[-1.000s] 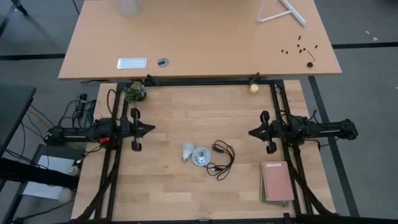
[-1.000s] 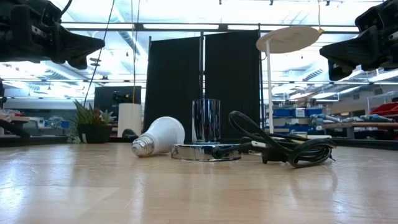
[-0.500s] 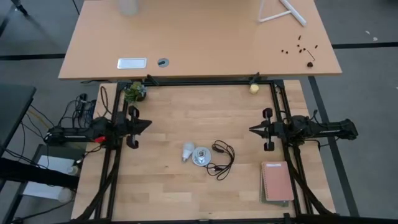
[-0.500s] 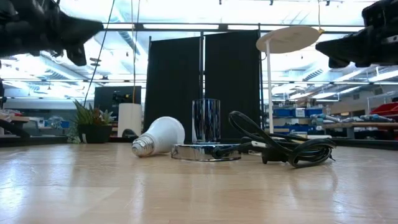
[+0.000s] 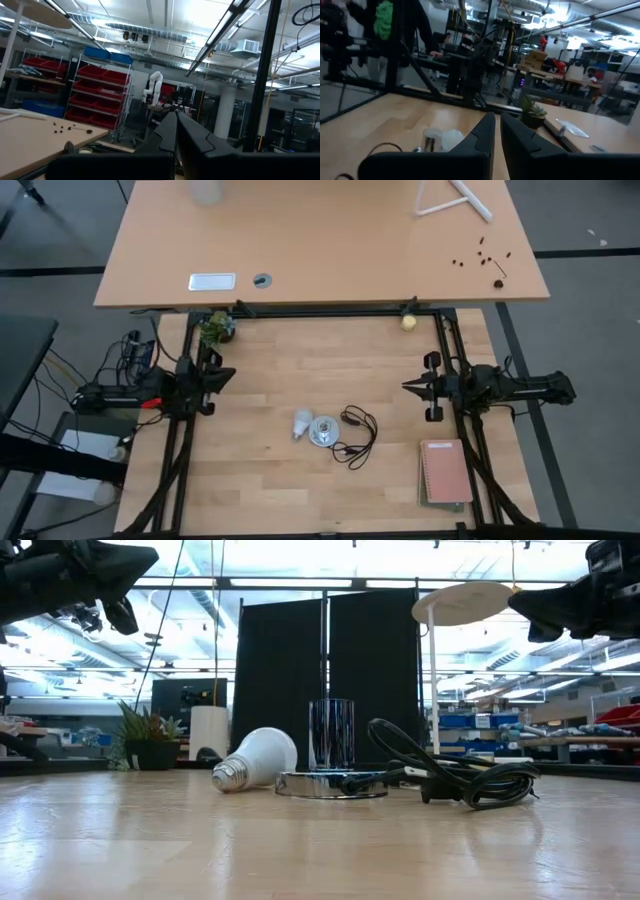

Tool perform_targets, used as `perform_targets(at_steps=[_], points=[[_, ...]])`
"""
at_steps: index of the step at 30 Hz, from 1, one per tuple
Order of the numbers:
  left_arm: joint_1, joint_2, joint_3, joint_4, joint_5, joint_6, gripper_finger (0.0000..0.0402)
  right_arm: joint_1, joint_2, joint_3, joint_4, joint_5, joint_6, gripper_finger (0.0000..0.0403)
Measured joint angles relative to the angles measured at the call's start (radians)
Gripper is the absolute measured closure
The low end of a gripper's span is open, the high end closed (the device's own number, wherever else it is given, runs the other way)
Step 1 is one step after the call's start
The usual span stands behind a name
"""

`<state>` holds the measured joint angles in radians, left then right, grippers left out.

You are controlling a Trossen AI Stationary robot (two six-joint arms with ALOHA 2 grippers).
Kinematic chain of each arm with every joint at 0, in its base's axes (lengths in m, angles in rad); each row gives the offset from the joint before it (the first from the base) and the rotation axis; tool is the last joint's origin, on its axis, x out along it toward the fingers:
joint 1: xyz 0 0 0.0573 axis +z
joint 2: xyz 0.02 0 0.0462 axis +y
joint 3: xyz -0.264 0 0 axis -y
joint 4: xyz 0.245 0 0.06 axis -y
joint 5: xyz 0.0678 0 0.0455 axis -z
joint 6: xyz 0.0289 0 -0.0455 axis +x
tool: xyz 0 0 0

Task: Screw lightbulb
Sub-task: Insert the white lightbulb into the silver lamp

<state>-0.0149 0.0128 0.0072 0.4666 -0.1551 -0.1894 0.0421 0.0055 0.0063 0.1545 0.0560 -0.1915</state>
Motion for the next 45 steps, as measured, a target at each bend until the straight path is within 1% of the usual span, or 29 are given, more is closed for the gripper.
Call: perform_targets(at_steps=[6,7,9,11,14,17,20,22,24,26,29,35,37,40,43,45], points=[[0.0,0.0,0.0,0.013,-0.014,0.002,0.0382,0.004,0.0,0.0,0.092,-0.014,0.199,0.0364],[0.0,0.0,0.0,0.013,-0.027,0.006,0.0382,0.004,0.0,0.0,0.105,-0.014,0.217,0.0364],[0.0,0.0,0.0,0.013,-0.088,0.028,0.0382,0.004,0.0,0.0,0.116,-0.018,0.245,0.0364],[0.0,0.0,0.0,0.012,-0.133,0.028,0.0382,0.004,0.002,0.0,0.133,-0.034,0.306,0.0364],[0.0,0.0,0.0,0.012,-0.148,0.025,0.0382,0.004,0.003,0.0,0.184,-0.035,0.434,0.0364],[0.0,0.0,0.0,0.011,-0.191,0.005,0.0382,0.004,0.003,0.0,0.218,-0.055,0.478,0.0364],[0.0,0.002,0.0,0.0,-0.18,-0.044,0.0382,0.004,0.003,0.0,0.221,-0.086,0.534,0.0364],[0.0,0.012,0.0,0.001,-0.172,0.005,0.0382,0.004,0.007,0.0,0.22,-0.09,0.556,0.0364],[0.0,0.031,0.011,-0.03,-0.151,0.043,0.0382,0.004,0.021,0.0,0.221,-0.129,0.541,0.0364],[0.0,0.081,0.041,-0.061,-0.142,0.052,0.0382,0.004,0.046,0.006,0.228,-0.18,0.518,0.0364],[0.0,0.19,0.113,-0.1,-0.141,0.053,0.0382,0.004,0.11,0.056,0.223,-0.204,0.504,0.0364],[-0.001,0.464,0.276,-0.224,-0.136,0.056,0.0382,0.004,0.305,0.22,0.085,-0.151,0.389,0.0357],[-0.009,0.55,0.308,-0.235,-0.122,0.051,0.0382,0.004,0.378,0.286,0.037,-0.15,0.368,0.0348],[-0.047,0.666,0.341,-0.24,-0.12,0.025,0.0378,0.005,0.492,0.389,-0.09,-0.15,0.35,0.0325],[-0.092,0.768,0.373,-0.238,-0.124,0.012,0.0365,0.016,0.609,0.485,-0.194,-0.146,0.328,0.0297],[-0.12,0.82,0.389,-0.239,-0.142,-0.007,0.035,0.03,0.68,0.534,-0.224,-0.145,0.309,0.0278]])
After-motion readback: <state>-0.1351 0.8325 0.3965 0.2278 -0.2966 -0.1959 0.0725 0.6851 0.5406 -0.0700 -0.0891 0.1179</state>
